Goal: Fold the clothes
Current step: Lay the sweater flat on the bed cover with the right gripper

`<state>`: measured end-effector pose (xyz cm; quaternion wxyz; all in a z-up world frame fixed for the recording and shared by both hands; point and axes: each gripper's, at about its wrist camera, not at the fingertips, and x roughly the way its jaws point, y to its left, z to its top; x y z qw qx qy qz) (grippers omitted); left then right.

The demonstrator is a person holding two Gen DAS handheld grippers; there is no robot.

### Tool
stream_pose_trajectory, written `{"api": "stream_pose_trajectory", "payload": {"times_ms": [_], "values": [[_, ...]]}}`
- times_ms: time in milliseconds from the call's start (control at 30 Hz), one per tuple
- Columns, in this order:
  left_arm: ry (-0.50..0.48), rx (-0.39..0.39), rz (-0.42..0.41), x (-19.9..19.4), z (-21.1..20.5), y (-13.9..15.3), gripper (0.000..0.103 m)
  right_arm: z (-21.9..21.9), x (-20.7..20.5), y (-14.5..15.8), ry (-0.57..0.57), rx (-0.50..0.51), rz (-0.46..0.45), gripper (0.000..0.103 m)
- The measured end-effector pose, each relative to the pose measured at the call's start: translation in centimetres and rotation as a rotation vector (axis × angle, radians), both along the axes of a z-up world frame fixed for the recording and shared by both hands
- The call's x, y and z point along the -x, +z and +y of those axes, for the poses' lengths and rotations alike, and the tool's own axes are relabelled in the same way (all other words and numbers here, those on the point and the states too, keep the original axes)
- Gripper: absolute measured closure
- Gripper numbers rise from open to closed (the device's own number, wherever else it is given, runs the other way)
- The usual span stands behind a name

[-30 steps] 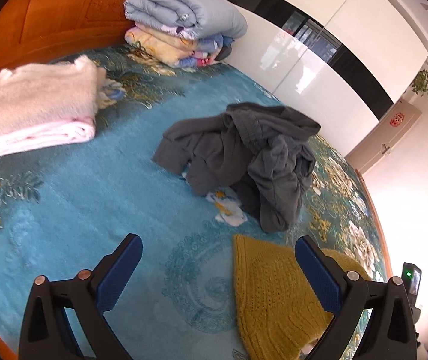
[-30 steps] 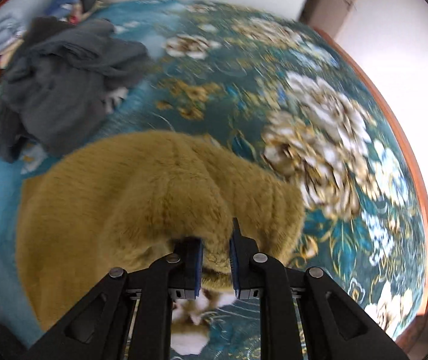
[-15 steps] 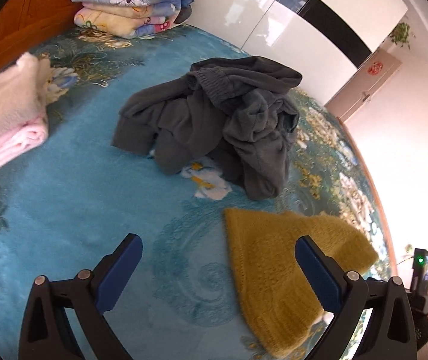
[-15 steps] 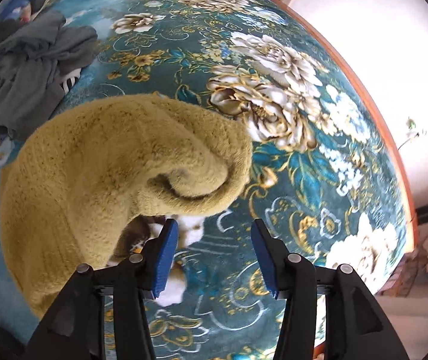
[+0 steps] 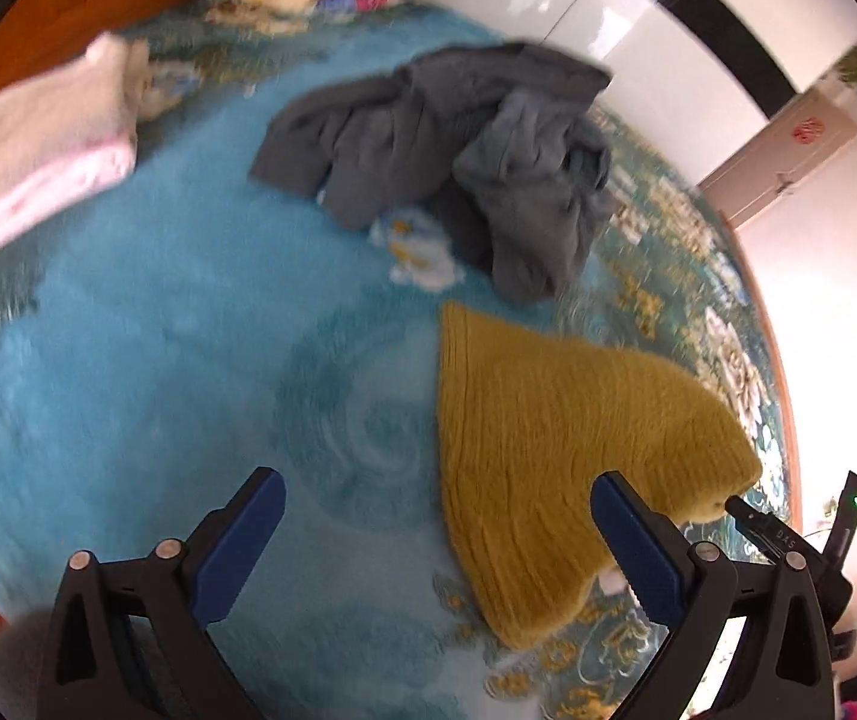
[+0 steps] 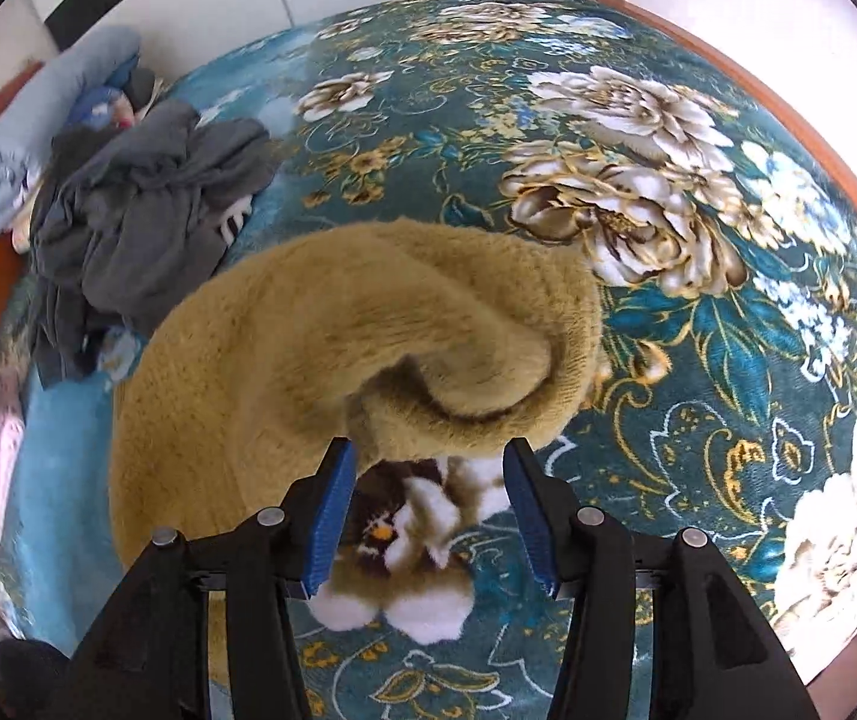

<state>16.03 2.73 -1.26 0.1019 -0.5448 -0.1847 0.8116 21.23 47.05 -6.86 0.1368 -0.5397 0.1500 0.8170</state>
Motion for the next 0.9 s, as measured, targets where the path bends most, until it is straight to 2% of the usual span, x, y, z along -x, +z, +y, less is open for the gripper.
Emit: {"api": "stream_pose_trajectory", "payload": {"times_ms": [133,233,367,533,700,767,800,900], "values": [[-0.005,0.001,-0.136,-0.7,2.6,-2.6,0.0,1.2,-0.6,-1.1,0.013,0.061,0.024,0.051],[-0.068,0.006,-0.212,-1.7,5.5,-4.7,0.0,1.8,-1.4,-3.1,0.002,0.118,0.012,0.051],[-0.124,-0.028,-0.294,-2.4,8.5,-7.1,0.0,3.1,-1.3,-4.7,-0.061,0.233,0.045,0.051],[-0.177,0.025,-0.333,-3.2,11.4,-9.3,0.001,4.6,0.2,-5.1,-0.165,0.372,0.13,0.051],[-0.236,0.067,-0.374,-3.9,14.1,-10.8,0.002,5.1,1.4,-5.7,-0.28,0.507,0.178,0.051],[-0.238,0.085,-0.394,-4.0,14.4,-11.5,0.007,5.3,1.5,-5.6,-0.298,0.54,0.182,0.051],[-0.23,0.088,-0.402,-4.0,14.3,-11.8,0.014,5.5,1.6,-5.5,-0.306,0.555,0.183,0.051],[-0.205,0.077,-0.415,-3.9,13.9,-12.1,0.017,5.9,1.9,-5.7,-0.318,0.541,0.176,0.051]]}}
